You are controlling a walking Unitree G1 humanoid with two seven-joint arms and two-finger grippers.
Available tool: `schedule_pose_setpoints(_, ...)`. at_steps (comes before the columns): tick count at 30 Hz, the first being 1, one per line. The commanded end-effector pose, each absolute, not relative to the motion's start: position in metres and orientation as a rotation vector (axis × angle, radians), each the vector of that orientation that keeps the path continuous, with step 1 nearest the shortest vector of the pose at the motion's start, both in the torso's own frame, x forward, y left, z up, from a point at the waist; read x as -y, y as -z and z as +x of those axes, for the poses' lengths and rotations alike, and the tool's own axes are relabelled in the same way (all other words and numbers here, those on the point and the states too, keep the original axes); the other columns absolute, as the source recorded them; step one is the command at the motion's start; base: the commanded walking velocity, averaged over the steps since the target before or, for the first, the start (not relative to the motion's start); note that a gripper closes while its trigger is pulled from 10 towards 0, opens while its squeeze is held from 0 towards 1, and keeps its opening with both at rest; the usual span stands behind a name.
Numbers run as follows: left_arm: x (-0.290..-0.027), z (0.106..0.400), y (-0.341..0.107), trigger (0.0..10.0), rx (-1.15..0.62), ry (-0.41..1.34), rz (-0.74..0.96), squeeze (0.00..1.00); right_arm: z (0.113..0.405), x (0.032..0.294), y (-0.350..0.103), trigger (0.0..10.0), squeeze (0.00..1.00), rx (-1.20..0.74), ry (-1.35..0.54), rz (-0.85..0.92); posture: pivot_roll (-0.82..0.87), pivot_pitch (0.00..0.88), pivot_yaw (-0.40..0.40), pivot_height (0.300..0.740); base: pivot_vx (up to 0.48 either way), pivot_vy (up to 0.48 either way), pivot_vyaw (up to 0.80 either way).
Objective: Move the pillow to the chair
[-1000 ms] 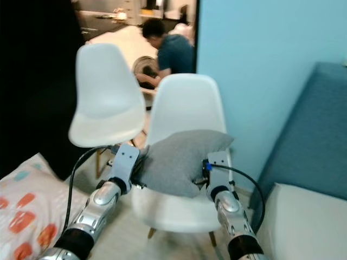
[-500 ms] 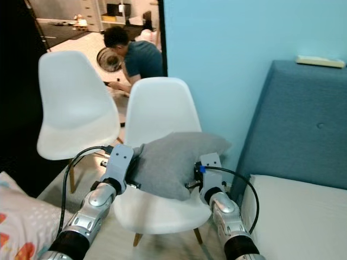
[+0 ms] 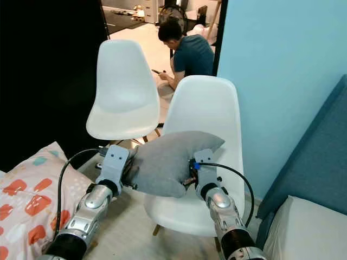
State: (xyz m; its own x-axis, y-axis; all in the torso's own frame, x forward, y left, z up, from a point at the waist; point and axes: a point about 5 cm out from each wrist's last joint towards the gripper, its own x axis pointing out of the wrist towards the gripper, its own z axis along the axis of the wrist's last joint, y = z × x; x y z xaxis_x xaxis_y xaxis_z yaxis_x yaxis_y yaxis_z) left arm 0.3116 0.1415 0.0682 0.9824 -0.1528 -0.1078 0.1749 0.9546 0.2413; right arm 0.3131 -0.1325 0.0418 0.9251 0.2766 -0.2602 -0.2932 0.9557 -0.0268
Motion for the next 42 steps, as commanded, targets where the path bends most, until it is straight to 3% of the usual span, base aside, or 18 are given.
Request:
schedule_pose_setpoints(1,-0.142,0.315,-0.073,10.0,-0.071,0.175,0.267,0.00,0.317,0.146,-0.047,10.0,0.00,-0.227,-0.215,-0.062,-0.04,0.042,-0.010,0.740,0.000,0.000,0.00)
schedule_pose_setpoints(5,-0.141,0.316,-0.074,10.0,-0.071,0.183,0.269,0.00,0.316,0.146,-0.046,10.0,0.00,-0.236,-0.207,-0.060,-0.04,0.042,-0.005,0.740,0.000,0.000,0.00)
schedule_pose_setpoints(15,-0.142,0.316,-0.075,10.0,-0.070,0.190,0.280,0.00,0.314,0.144,-0.043,10.0,0.00,-0.243,-0.217,-0.038,-0.04,0.034,0.001,0.740,0.000,0.000,-0.80)
schedule_pose_setpoints(18,-0.143,0.317,-0.077,10.0,-0.060,0.178,0.288,0.00,0.312,0.130,-0.043,10.0,0.00,-0.249,-0.327,-0.065,-0.03,0.027,-0.004,0.740,0.000,0.000,0.00)
schedule_pose_setpoints(25,-0.146,0.317,-0.080,10.0,-0.045,0.133,0.278,0.00,0.312,0.121,-0.044,10.0,0.00,-0.240,-0.381,-0.043,-0.02,0.023,-0.013,0.740,0.000,0.000,0.00)
schedule_pose_setpoints(30,-0.150,0.314,-0.079,10.0,-0.044,0.118,0.286,0.00,0.310,0.113,-0.043,10.0,0.00,-0.245,-0.467,-0.121,-0.01,0.031,-0.026,0.740,0.000,0.000,0.48)
schedule_pose_setpoints(42,-0.152,0.313,-0.077,10.0,-0.058,0.124,0.287,0.00,0.313,0.125,-0.040,10.0,0.00,-0.262,-0.348,-0.090,-0.01,0.040,-0.022,0.740,0.000,0.000,0.20)
